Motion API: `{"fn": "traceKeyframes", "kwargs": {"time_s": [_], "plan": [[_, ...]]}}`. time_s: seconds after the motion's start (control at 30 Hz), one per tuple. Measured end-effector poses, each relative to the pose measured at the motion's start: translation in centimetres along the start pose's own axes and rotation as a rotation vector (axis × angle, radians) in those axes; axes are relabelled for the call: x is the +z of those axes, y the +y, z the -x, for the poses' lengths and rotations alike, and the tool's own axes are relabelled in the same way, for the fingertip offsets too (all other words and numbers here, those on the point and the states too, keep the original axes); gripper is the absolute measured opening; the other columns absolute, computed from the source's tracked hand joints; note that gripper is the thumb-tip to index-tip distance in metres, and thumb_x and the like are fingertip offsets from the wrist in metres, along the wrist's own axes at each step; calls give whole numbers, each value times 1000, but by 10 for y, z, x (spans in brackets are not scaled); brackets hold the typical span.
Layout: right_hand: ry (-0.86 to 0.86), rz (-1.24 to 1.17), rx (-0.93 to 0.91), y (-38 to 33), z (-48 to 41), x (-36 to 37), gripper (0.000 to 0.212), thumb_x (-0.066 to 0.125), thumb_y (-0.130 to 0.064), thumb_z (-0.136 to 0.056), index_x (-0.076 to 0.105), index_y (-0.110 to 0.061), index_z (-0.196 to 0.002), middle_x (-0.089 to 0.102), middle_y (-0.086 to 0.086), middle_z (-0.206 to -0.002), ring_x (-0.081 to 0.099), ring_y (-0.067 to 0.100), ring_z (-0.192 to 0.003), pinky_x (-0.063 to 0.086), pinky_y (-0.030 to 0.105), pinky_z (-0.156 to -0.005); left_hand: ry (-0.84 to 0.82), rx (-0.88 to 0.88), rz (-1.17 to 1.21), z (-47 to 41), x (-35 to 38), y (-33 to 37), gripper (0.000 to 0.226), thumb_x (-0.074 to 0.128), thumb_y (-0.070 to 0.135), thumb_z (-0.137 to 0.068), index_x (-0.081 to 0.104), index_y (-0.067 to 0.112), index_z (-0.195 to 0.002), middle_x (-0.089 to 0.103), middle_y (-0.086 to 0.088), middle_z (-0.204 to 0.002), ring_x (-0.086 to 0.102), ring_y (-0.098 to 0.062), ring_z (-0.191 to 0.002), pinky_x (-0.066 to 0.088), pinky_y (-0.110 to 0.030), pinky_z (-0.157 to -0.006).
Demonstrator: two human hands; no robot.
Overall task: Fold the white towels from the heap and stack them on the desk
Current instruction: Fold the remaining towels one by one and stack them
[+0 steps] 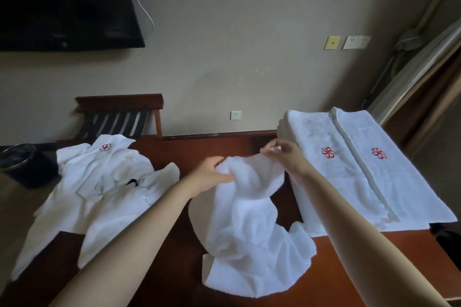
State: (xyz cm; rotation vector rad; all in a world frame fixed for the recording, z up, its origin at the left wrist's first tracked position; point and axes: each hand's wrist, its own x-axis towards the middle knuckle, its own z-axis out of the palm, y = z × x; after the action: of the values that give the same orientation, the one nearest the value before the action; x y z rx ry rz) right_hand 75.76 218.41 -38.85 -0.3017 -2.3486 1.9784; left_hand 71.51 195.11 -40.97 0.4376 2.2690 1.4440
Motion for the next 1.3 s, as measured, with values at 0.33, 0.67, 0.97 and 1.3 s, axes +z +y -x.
{"fn": "traceKeyframes", "kwargs": {"time_s": [0.33, 0.67, 0.97, 1.3], "plan": [[406, 32, -250, -16, -10, 4, 17, 61, -17, -91, 55, -18, -76, 57, -12, -72, 50, -7, -64, 38, 9, -60, 74, 65, -88, -14, -22, -1, 29, 75, 12, -77, 51, 21, -89, 64, -6, -85, 53, -15, -72, 43, -32, -68], [489, 298, -187, -11, -15, -14, 17, 65, -25, -89, 53, -20, -78, 55, -13, -69, 49, 2, -65, 36, 13, -57, 191, -327, -866, -19, -76, -39, 13, 59, 24, -89, 58, 11, -89, 63, -7, -96, 61, -26, -87, 51, -34, -73], [-145, 806, 59, 22, -7, -19, 28, 85, -41, -63, 70, -27, -82, 61, -17, -78, 57, 5, -75, 42, 14, -58, 323, -638, -936, 1, -73, -67, 24, 50, 12, -92, 58, 10, -115, 61, -10, -115, 58, -28, -107, 50, -37, -90], [120, 1281, -85, 50, -34, -28, 10, 62, -26, -88, 55, -19, -92, 65, 0, -94, 51, 22, -96, 30, 32, -70, 549, -614, -693, -12, -70, -65, 19, 48, 8, -92, 65, 5, -98, 64, -13, -97, 58, -30, -85, 47, -34, -69]]}}
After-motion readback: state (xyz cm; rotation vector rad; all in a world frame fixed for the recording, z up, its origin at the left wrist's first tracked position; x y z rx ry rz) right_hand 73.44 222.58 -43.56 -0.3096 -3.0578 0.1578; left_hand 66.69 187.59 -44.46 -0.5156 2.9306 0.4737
